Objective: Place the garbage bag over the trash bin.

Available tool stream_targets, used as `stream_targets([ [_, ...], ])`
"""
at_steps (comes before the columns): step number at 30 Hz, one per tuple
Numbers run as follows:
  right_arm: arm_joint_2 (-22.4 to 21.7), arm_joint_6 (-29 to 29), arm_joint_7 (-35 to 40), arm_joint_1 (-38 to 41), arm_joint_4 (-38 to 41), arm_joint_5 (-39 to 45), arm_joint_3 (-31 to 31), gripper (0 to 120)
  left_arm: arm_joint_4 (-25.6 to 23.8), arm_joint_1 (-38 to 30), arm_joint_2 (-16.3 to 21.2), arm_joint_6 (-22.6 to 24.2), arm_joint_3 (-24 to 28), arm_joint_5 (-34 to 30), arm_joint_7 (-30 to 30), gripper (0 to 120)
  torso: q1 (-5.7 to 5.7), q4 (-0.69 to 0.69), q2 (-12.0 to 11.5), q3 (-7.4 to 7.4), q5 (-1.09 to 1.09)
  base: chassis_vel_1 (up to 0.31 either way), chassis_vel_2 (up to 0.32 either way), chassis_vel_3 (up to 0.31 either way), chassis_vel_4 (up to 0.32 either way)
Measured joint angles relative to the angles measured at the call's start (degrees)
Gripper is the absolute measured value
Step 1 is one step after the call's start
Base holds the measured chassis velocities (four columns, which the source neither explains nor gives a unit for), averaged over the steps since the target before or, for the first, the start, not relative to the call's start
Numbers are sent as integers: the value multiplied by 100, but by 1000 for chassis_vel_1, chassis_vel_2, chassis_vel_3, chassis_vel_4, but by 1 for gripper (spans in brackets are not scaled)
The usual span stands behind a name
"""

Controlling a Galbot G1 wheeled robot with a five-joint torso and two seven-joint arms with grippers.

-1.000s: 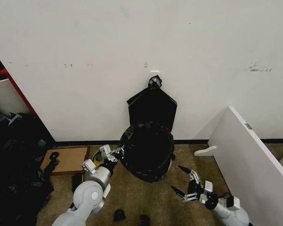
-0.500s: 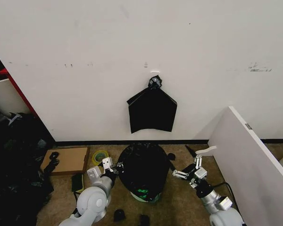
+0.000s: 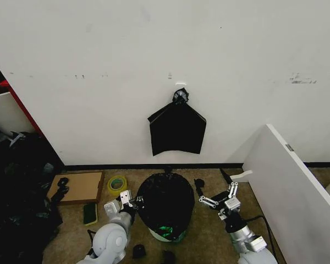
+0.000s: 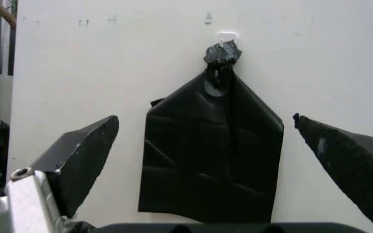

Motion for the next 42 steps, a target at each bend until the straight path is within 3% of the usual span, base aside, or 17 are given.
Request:
stream_targets([
  [4, 0, -3, 72, 13, -27, 22, -12, 100, -87, 139, 43, -203, -15, 292, 83, 36, 0, 0, 0, 0, 0, 0, 0, 0, 0],
  [16, 34, 29, 191, -9, -184, 117, 24, 100, -1019, 782, 178, -378, -131, 671, 86, 82, 0, 0, 0, 0, 0, 0, 0, 0, 0],
  [18, 42, 29, 201, -4, -184, 118, 27, 100, -1067, 832, 198, -523, -132, 846, 151, 85, 0, 0, 0, 0, 0, 0, 0, 0, 0],
  [21, 89, -31, 314, 24, -159, 108, 49, 100, -1052, 921, 209, -1629, -133, 1711, 674, 97, 0, 1, 0, 0, 1, 0, 0, 0, 0],
  [22, 137, -155, 529, 35, -109, 7, 70, 100, -956, 912, 186, -2257, -141, 2177, 966, 99, 0, 0, 0, 0, 1, 0, 0, 0, 0],
  [25, 275, -665, 1412, 25, 83, -444, 100, 100, -728, 829, 70, -3447, -219, 3362, 1351, 100, 0, -1, 0, 1, 0, 0, 0, 0, 0],
  [29, 400, -992, 1719, -35, 315, -565, 168, 100, -661, 861, -81, -3980, -390, 4110, 1416, 100, 1, -1, 0, 1, -1, 0, 0, 0, 0],
  [33, 588, -1521, 1591, -127, 564, -824, 620, 100, -914, 1123, -349, -4031, -744, 3992, 1383, 100, 0, 1, 0, 0, 0, 0, 0, 0, 0],
  [37, 720, -1672, 1318, -48, 584, -978, 1123, 100, -1004, 1164, -509, -4033, -1131, 3873, 1356, 100, 0, 0, 0, 1, 0, 0, 0, 0, 0],
  [42, 660, -1951, 894, -33, 706, -287, 1637, 100, -858, 947, -266, -3962, -2016, 3218, 1733, 100, 0, 0, 0, 1, 0, 0, 0, 0, 0],
])
